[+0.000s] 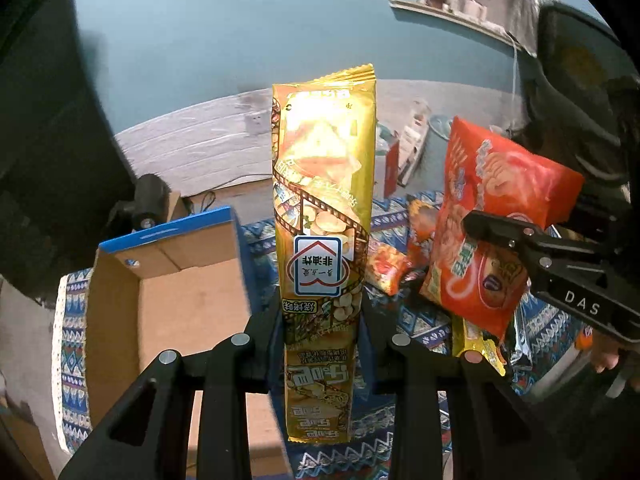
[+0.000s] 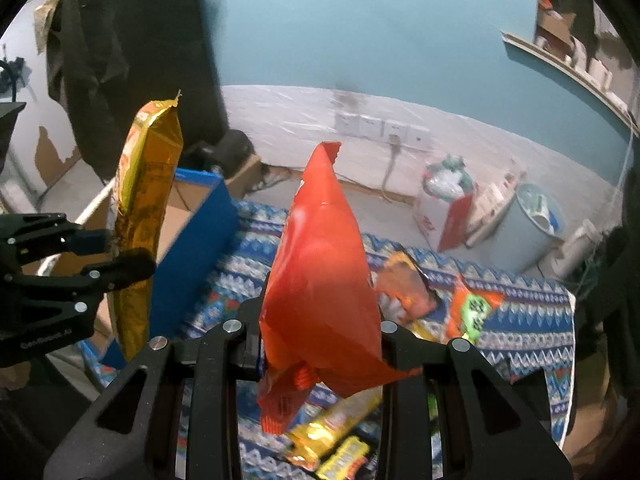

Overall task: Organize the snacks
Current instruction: 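Carry the gold bar and orange bag into the cardboard box and release both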

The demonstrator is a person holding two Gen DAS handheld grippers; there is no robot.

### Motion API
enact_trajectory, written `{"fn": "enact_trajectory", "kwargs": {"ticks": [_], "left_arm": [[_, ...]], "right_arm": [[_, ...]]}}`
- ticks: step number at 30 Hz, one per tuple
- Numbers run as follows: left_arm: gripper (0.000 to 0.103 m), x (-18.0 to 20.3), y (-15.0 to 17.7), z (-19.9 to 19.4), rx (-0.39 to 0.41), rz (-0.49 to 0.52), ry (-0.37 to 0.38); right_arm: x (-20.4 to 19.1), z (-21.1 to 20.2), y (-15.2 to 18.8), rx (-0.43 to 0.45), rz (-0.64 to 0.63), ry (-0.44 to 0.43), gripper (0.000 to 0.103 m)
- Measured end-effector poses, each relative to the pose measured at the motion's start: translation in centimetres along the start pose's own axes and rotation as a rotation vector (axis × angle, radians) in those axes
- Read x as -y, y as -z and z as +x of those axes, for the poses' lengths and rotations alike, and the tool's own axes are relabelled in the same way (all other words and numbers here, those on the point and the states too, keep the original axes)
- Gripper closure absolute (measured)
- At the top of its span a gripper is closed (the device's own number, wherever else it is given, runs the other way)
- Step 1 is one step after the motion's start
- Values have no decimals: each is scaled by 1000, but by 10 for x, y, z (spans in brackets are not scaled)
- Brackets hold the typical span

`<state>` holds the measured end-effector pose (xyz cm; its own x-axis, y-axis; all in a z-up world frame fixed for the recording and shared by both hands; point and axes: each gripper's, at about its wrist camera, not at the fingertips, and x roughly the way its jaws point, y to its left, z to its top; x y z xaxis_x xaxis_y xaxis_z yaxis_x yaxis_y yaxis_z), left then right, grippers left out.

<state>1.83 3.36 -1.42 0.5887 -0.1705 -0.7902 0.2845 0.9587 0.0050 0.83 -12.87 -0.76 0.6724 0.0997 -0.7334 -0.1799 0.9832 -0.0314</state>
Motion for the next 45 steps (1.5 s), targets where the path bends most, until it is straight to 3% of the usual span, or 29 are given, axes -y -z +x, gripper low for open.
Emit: {"fn": "enact_trajectory", "kwargs": {"ticks": [15, 27, 35, 45], "left_arm": [[71, -83, 10, -12, 10, -159, -51], [71, -136, 28, -1, -19, -227, -154], [71, -159, 45, 12, -79, -264, -204], [71, -175, 68, 40, -177, -290, -223]], "right_arm": [[-71, 25, -37, 18, -73, -90, 79], [-123, 54, -65, 1, -77, -185, 79], [-162, 87, -67, -71, -105, -227, 79], [-184, 134, -46, -231, -104, -249, 79]]}}
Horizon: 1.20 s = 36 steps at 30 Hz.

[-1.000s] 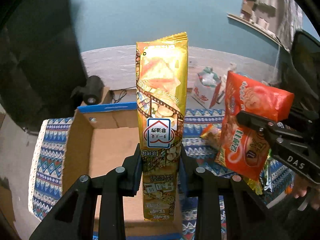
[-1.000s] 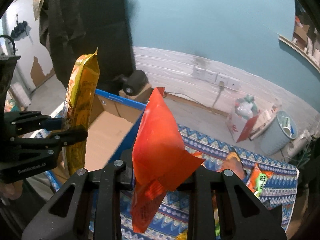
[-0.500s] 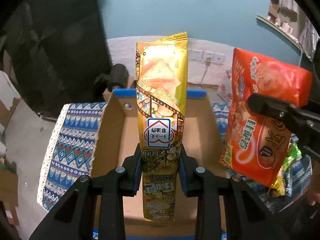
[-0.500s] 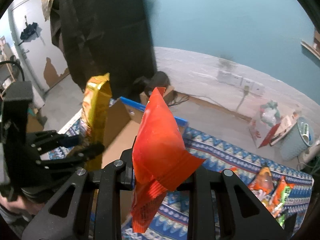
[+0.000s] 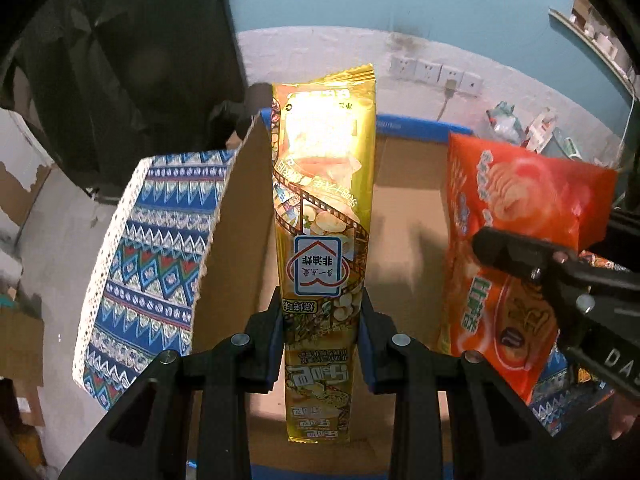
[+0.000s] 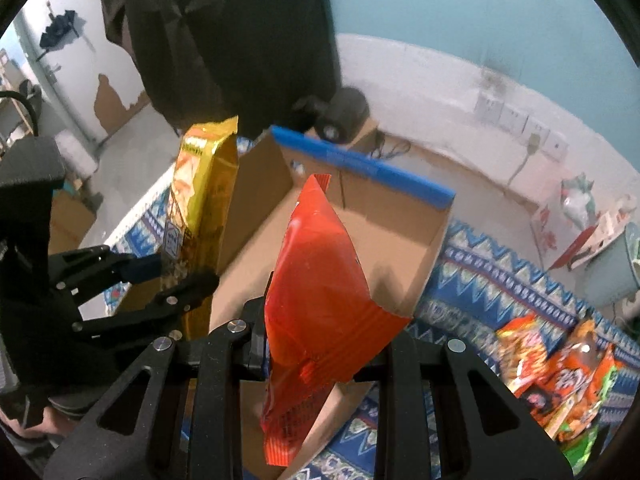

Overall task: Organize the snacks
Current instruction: 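Carry the gold bar and orange bag into the cardboard box and release both, then move both tools back over the snack pile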

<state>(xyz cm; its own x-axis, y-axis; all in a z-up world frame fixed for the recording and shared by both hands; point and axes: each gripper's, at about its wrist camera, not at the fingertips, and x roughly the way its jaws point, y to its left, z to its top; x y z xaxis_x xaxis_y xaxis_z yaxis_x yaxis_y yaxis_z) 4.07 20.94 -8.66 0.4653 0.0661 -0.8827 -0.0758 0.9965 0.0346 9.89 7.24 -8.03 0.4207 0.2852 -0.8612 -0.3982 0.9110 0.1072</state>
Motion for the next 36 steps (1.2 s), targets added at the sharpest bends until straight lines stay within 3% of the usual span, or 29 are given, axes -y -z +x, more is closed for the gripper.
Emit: {"fn": "enact_trajectory", "kwargs": {"ticks": [4, 8, 10, 12, 15, 26, 36], "left_arm": [[70, -1, 3, 6, -37, -7, 3], [70, 0, 1, 1, -16, -2, -9], [70, 2, 0, -3, -6, 4, -19], [66, 2, -1, -6, 2, 8, -28], [56, 2, -1, -9, 16, 10, -33], [47, 18, -8, -36, 71, 15, 16], [43, 58, -15, -69, 138, 62, 111]], "right_arm": [[2, 14, 6, -62, 13, -5, 78], [5, 18, 8, -83, 18, 10, 73], [7, 16, 9, -80, 22, 15, 65], [9, 14, 9, -69, 31, 20, 38], [11, 6, 6, -36, 44, 28, 27], [25, -39, 4, 72, 53, 89, 25], [61, -71, 32, 79, 90, 173, 25]]}}
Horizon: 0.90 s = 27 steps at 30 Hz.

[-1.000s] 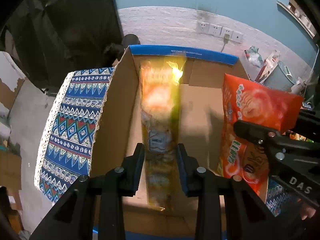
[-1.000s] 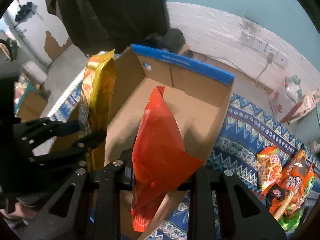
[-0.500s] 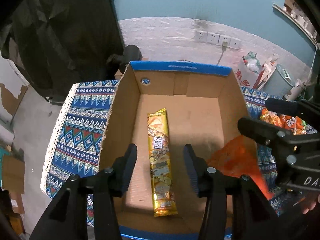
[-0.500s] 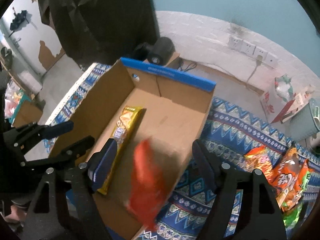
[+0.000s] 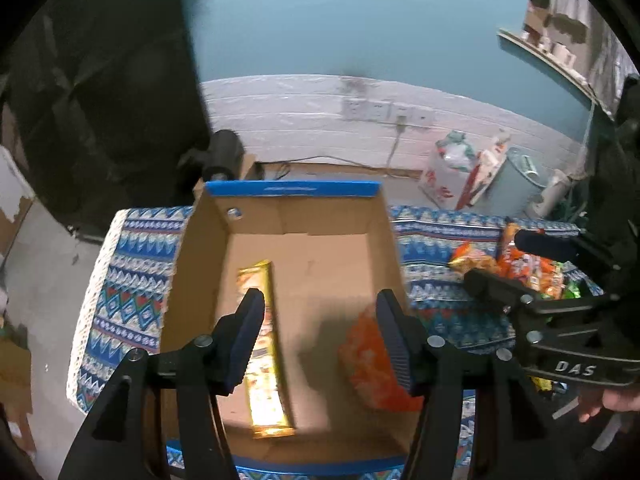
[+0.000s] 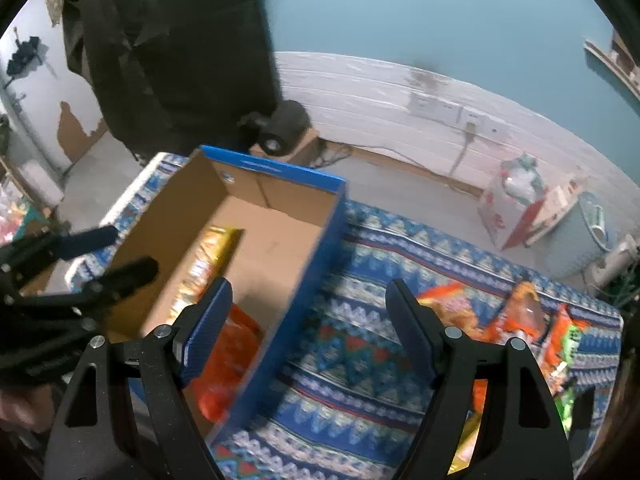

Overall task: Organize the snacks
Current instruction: 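Move both tools back over the snack pile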

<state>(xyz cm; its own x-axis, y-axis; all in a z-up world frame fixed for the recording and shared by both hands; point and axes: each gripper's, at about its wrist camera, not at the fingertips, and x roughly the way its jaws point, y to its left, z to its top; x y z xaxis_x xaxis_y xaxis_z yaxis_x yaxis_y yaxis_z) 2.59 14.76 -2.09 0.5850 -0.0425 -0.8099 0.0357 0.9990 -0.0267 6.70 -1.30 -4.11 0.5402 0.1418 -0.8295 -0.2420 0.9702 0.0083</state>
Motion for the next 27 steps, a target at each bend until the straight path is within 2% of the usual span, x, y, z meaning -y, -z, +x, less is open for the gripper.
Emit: {"fn": "enact_trajectory", "kwargs": {"ticks": [5, 17, 27], "left_arm": [[43, 26, 0, 3, -29, 29, 59], [43, 96, 8, 10, -61, 175, 91], [43, 164, 29, 30, -136, 301, 138]], "right_arm": [[30, -12, 19, -10, 29, 37, 25], [105, -32, 67, -50, 145, 92, 25], [165, -45, 111, -81, 276, 160, 25]]}}
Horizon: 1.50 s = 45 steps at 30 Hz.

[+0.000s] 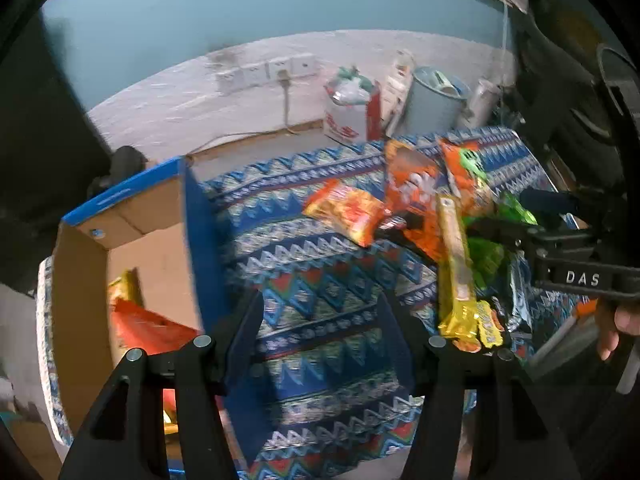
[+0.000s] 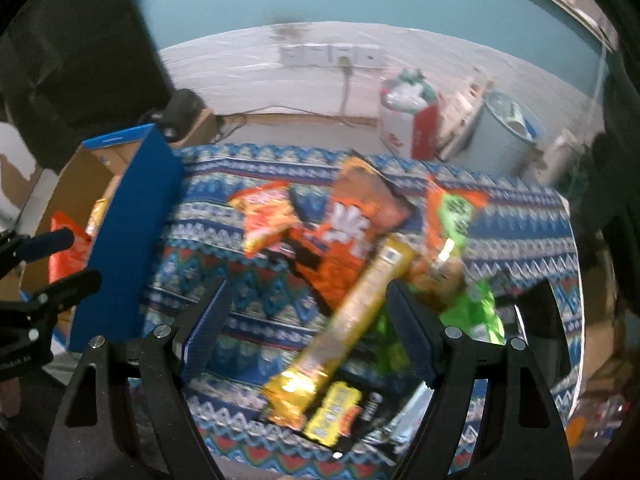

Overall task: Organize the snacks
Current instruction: 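Move both tools back over the snack pile, then grasp a long gold wafer bar with the left tool while the right grasps a silver foil bar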

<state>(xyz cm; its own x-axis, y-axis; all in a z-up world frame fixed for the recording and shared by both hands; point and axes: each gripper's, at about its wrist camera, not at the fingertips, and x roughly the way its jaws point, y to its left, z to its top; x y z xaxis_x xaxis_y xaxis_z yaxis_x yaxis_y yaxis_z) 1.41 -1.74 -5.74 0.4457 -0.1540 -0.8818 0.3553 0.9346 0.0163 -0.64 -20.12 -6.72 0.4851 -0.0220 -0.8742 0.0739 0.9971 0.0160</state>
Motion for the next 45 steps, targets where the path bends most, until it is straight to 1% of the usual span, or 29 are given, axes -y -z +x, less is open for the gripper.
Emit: {"fn": "enact_trajectory", "kwargs": {"ticks": [9, 13, 17, 20, 29, 30, 31, 32, 33, 34, 36, 37, 39, 41, 45], "left_arm": [[43, 42, -4, 23, -53, 79, 35], [43, 56, -5, 36, -74, 109, 24], [43, 66, -5, 47, -103, 119, 45], [43, 74, -6, 55, -118, 129, 43], [42, 96, -15, 80, -180, 102, 91], [42, 99, -16, 83, -184, 104, 90], [38, 102, -17, 85, -188, 106, 88], [37, 106, -19, 88, -192, 109, 88], [37, 108, -20, 90, -194, 111, 89], [37, 112, -21, 92, -197, 114, 91], [37, 121, -24, 98, -200, 127, 95], [35, 124, -26, 100, -202, 133, 96], [33, 130, -28, 106, -207, 150, 90], [33, 138, -28, 114, -218, 167, 86], [33, 149, -31, 130, -243, 181, 77]], "right_arm": [[54, 12, 35, -82, 89, 52, 25], [74, 20, 49, -122, 125, 84, 25], [91, 30, 62, -164, 178, 79, 25], [96, 41, 69, -202, 185, 86, 25], [102, 76, 91, -307, 167, 99, 25], [103, 79, 93, -318, 168, 93, 25], [104, 81, 95, -325, 169, 90, 26], [106, 83, 96, -332, 169, 88, 28], [107, 85, 98, -339, 167, 84, 34], [109, 86, 99, -344, 168, 76, 38], [116, 86, 102, -347, 177, 60, 50], [120, 85, 104, -341, 174, 64, 53], [129, 84, 107, -340, 178, 75, 63], [139, 81, 110, -334, 196, 81, 71], [155, 77, 110, -298, 232, 78, 71]]}}
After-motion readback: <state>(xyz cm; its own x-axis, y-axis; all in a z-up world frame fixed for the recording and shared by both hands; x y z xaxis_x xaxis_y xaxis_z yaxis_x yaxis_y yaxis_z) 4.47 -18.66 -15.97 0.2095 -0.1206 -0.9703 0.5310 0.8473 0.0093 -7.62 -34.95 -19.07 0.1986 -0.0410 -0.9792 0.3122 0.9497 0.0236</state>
